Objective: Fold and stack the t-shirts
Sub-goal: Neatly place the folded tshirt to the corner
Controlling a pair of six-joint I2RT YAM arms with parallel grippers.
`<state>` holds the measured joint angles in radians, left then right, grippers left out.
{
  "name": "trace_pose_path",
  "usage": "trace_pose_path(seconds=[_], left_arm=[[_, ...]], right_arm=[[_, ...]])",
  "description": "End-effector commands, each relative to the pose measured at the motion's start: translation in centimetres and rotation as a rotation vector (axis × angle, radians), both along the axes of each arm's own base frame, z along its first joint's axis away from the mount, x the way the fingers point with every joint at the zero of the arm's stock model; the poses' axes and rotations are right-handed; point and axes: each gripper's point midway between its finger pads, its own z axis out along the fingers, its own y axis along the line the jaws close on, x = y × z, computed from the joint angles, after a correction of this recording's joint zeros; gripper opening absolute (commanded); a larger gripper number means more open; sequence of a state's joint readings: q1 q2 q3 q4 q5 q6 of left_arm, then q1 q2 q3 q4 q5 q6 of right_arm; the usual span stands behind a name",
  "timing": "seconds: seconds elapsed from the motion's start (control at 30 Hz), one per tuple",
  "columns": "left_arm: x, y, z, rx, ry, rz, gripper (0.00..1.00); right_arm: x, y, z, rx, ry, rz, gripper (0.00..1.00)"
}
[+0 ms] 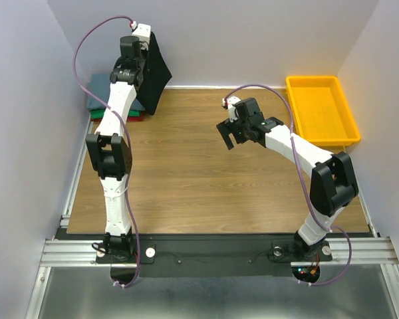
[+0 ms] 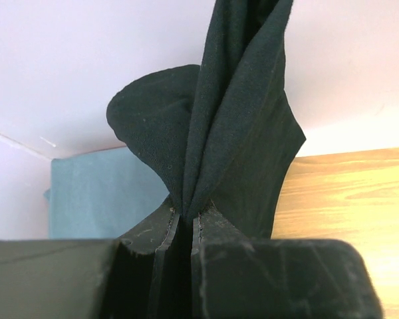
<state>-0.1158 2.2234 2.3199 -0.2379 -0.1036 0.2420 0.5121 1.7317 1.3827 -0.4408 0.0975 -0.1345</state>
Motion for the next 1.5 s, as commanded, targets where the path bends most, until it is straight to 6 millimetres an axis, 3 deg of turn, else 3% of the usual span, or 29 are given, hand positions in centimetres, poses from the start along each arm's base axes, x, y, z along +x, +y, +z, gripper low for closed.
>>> trace_pose_path(seconds=[0.0,0.1,0.33,0.57,0.7,0.8,0.87,0.9,1.03,1.07,1.2,1.27,1.47], left_arm=[[-2.2,1.7,11.9,-0.013,-0.259,0.021,0.00],[-1.7,2.5,10.5,-0.017,-0.233,0.015,0.00],[0.2,6.5,6.5,-0.045,-0.172,-0.012,0.00],[2.0,12.1,2.6,-0.081,-0.136,-0.079,0.00],[2.9,15.6,-1.3,-0.110,-0.093,-0.100,0.00],[3.3,16.7,-3.4,-0.133,-0.079,-0.148,0.00],[3.3,18.5,-3.9,-0.145,-0.083,-0.134,0.00],[3.5,18.8,-5.2,-0.152,-0.067,-0.145,0.01],[3.6,21.1,-7.2,-0.126,-0.049,-0.126,0.05],[3.5,21.9,-7.7,-0.121,-0.044,-0.102,0.10],[3.4,23.5,-7.9,-0.111,-0.048,-0.064,0.25],[3.2,24.1,-7.2,-0.090,-0.059,-0.048,0.28],[1.8,27.1,-2.7,0.048,-0.115,0.104,0.42]], right_arm=[[0.6,0.6,1.4,0.031,-0.044,0.006,1.00],[0.7,0.6,1.2,0.031,-0.041,0.007,1.00],[0.7,0.9,0.7,0.033,-0.026,0.013,1.00],[0.9,1.0,0.1,0.021,-0.002,0.011,1.00],[1.0,1.2,-0.4,0.018,0.015,0.017,1.00],[1.0,1.3,-1.0,0.011,0.034,0.020,1.00],[0.9,1.4,-1.1,0.015,0.041,0.019,1.00],[0.8,1.3,-1.3,0.012,0.048,0.018,1.00],[0.9,1.5,-1.8,0.007,0.060,0.021,1.00],[0.9,1.5,-1.8,0.007,0.063,0.024,1.00],[0.9,1.6,-2.0,0.009,0.071,0.024,1.00],[0.9,1.6,-2.0,0.009,0.073,0.026,1.00],[0.6,1.5,-1.7,0.013,0.072,0.029,1.00]])
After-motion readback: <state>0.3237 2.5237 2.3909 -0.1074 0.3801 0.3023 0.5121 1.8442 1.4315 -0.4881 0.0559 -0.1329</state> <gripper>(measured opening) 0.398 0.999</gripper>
